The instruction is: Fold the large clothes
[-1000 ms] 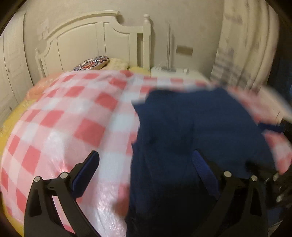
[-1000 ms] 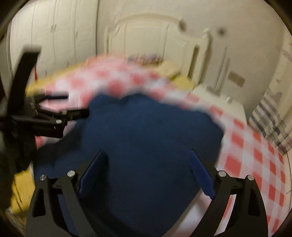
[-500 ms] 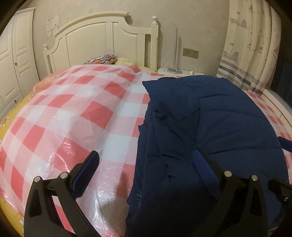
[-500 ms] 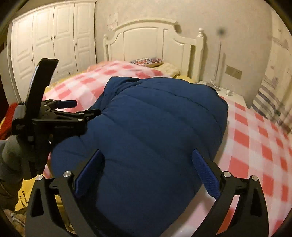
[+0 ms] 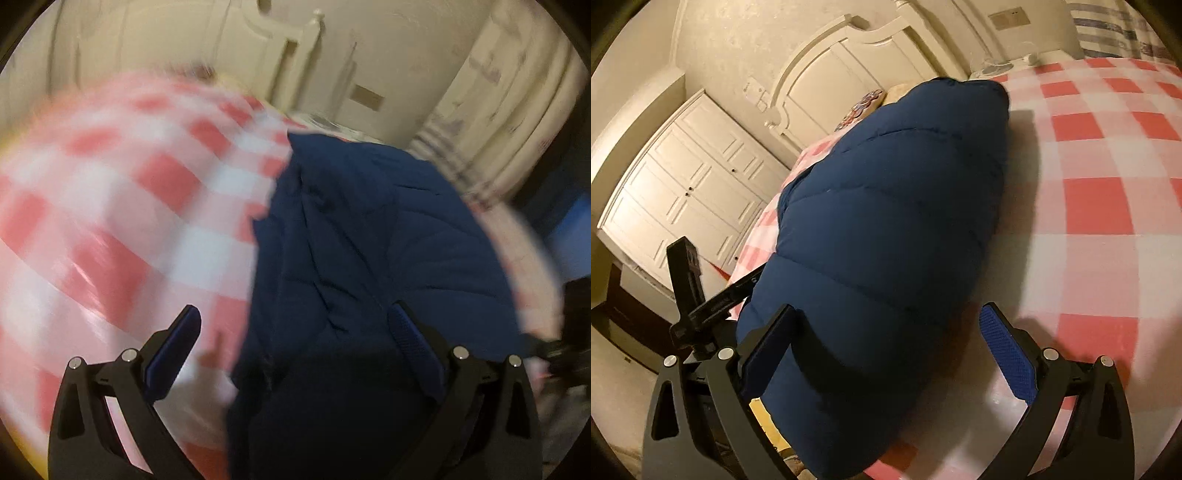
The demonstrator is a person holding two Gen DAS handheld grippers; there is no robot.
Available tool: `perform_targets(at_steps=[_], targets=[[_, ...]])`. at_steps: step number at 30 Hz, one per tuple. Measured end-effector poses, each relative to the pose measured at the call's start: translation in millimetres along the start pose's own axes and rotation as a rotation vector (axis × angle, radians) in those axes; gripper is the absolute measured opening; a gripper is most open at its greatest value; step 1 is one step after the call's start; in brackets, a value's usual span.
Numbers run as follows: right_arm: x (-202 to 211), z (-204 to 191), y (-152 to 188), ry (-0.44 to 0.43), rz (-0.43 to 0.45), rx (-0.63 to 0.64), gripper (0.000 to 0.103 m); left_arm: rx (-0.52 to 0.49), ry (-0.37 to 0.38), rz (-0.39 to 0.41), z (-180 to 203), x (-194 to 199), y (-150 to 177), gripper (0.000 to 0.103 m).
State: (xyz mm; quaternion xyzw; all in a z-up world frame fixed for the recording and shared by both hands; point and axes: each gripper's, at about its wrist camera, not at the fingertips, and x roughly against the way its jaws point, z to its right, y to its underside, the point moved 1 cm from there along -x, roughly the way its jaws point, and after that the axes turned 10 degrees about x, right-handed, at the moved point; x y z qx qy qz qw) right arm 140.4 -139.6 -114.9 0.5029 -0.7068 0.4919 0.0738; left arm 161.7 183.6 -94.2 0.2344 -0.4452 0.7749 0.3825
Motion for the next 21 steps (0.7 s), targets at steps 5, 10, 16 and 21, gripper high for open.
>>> perform_targets(at_steps=[5,10,16,21], targets=[[-11,-14,-1,-0.009,-0.034,0.037,0.099,0.126,0.213,-0.121,-25,-6,-3,0.101],[-13,-12,-3,-0.018,-0.044,0.029,0.099,0.074,0.221,-0.148,-14,-21,-8,0.101],[-24,-4,-6,-0.037,-0.067,0.008,0.099,0.072,0.295,-0.247,-13,-41,-11,0.101],[-9,-16,-2,0.013,0.047,0.118,0.083,0.043,0.244,-0.136,11,-24,-8,0.077]])
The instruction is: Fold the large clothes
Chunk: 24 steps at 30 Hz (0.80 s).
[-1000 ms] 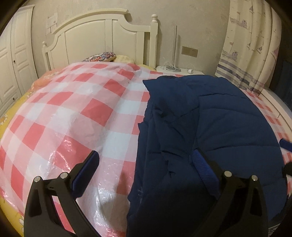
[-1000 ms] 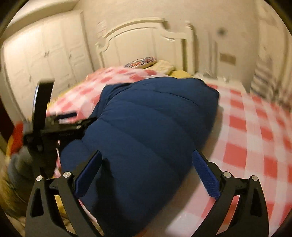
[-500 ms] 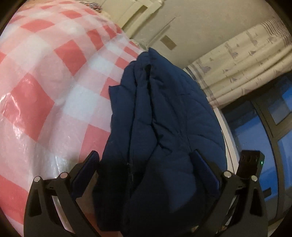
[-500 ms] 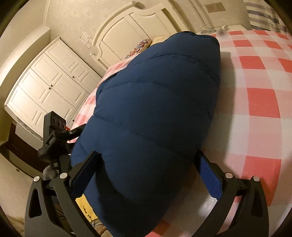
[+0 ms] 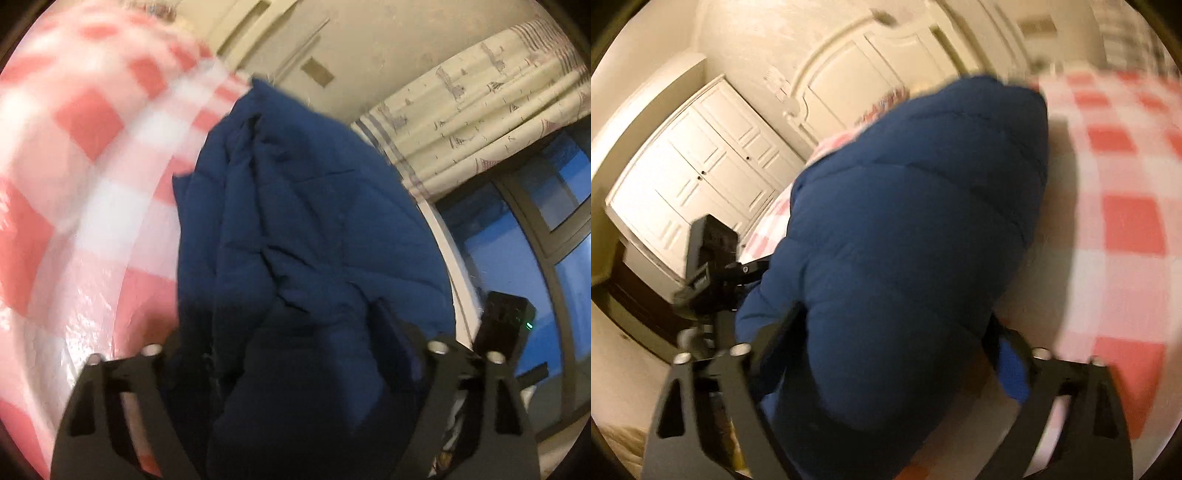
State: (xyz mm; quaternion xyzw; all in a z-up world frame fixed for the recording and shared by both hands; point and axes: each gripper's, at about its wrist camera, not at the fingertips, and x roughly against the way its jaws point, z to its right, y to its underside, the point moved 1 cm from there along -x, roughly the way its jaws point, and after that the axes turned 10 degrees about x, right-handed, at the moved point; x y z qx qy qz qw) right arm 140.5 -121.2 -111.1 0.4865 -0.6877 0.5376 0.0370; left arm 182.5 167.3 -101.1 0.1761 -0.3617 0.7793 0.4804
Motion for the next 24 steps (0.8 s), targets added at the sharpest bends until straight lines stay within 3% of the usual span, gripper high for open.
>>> perform_targets(at_steps=[4,10,13,15,17,19,21,24], targets=[[31,10,-14,0.087,0.124,0.039,0.073,-0.059,0.015,0.062,45,-7,-2,0.066],[72,68,-54,0.255,0.205,0.068,0.069,-0.113,0.032,0.089,113,-77,-30,0.064],[74,96,-68,0.363,0.195,0.107,0.069,-0.133,-0.023,0.052,127,-127,-40,0.065],[65,127,-67,0.366,0.118,0.053,0.069,-0.144,-0.062,0.063,127,-143,-37,0.072],[64,145,-57,0.360,0.107,-0.007,0.073,-0.157,-0.080,0.083,125,-143,-32,0.078],[68,146,-52,0.362,0.107,-0.039,0.091,-0.156,-0.102,0.094,122,-137,-29,0.084],[69,138,-47,0.387,0.096,-0.075,0.093,-0.170,-0.141,0.113,122,-126,-27,0.088],[71,111,-32,0.385,0.086,-0.072,0.095,-0.263,-0.251,0.202,136,-92,-13,0.093]])
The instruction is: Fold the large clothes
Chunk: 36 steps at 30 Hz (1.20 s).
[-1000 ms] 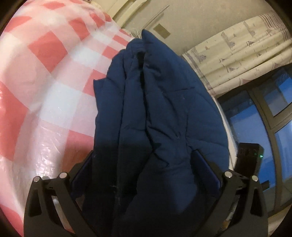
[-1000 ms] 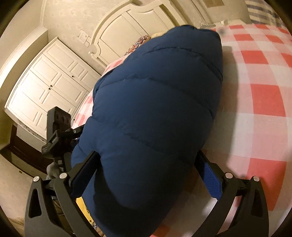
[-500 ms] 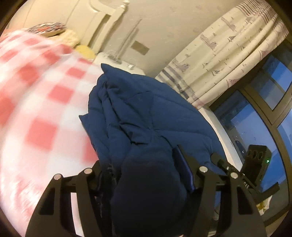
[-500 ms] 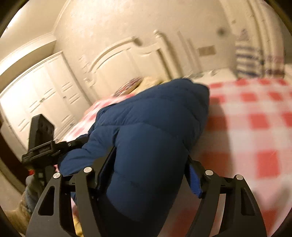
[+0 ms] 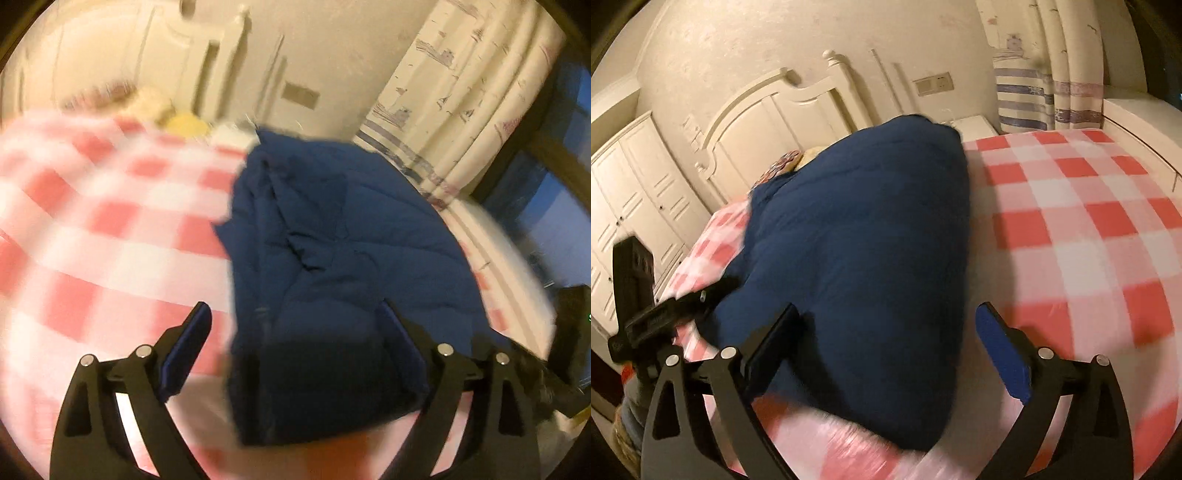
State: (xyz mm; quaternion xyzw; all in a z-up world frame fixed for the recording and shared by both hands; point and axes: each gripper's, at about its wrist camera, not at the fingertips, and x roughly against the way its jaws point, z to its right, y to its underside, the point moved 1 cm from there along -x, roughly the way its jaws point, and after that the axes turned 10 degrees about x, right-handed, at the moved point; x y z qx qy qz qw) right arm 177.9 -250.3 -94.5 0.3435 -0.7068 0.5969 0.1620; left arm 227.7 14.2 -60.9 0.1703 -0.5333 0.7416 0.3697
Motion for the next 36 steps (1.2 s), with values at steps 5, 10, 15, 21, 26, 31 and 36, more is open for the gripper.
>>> perform_targets(at_steps=[5,10,15,21,26,31,36], targets=[[20,-64,43,0.186,-0.104,0.307,0.098,-0.042,-0.056,0.187,15,83,-3,0.101],[108,-63,29,0.181,0.119,0.239,0.099,-0.026,-0.121,0.369,37,164,-5,0.101],[179,-67,11,0.217,0.315,0.203,0.099,-0.095,-0.223,0.482,68,206,12,0.101],[164,-74,20,0.257,0.259,0.221,0.098,-0.149,-0.191,0.391,81,187,38,0.101],[141,-76,36,0.234,0.199,0.192,0.098,-0.179,-0.214,0.313,80,158,55,0.101],[143,-81,37,0.246,0.217,0.204,0.099,-0.194,-0.220,0.305,81,150,61,0.101],[152,-84,37,0.257,0.244,0.210,0.098,-0.197,-0.224,0.311,81,150,63,0.101]])
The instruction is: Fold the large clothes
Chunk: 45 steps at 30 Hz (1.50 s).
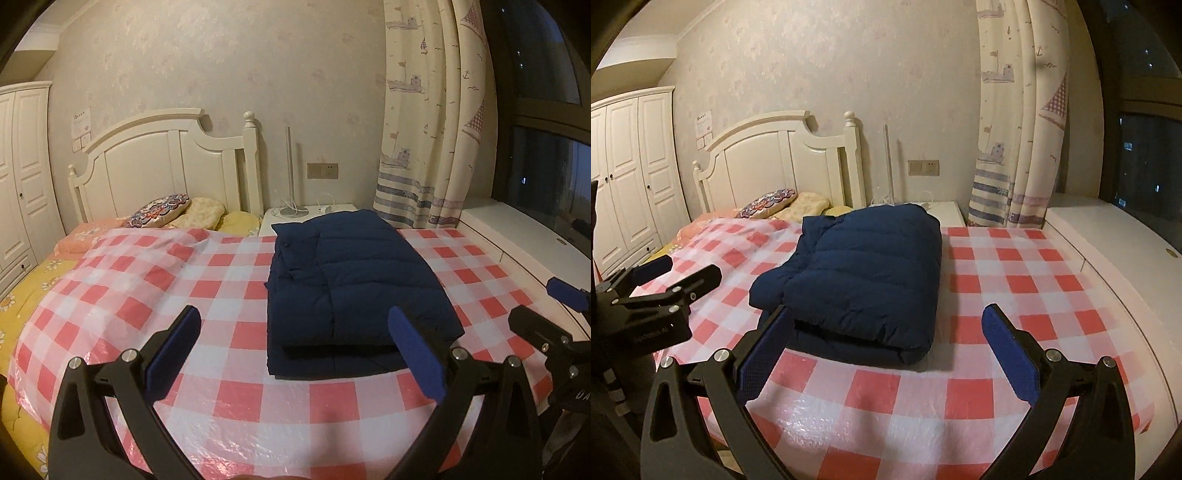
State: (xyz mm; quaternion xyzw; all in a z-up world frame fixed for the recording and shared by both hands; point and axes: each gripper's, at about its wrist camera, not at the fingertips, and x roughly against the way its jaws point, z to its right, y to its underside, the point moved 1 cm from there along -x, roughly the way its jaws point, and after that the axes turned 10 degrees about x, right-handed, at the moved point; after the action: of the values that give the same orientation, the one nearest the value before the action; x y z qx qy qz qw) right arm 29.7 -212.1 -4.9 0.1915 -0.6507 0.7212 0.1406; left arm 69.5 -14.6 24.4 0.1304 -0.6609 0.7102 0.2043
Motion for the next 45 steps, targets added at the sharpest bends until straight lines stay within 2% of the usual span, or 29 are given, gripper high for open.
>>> perform_targets(at_steps=[45], targets=[[-2,-12,2,-0.019,-0.004,0.048,0.098,0.007,-0.011,-0.013,-10,-1,7,0.101]])
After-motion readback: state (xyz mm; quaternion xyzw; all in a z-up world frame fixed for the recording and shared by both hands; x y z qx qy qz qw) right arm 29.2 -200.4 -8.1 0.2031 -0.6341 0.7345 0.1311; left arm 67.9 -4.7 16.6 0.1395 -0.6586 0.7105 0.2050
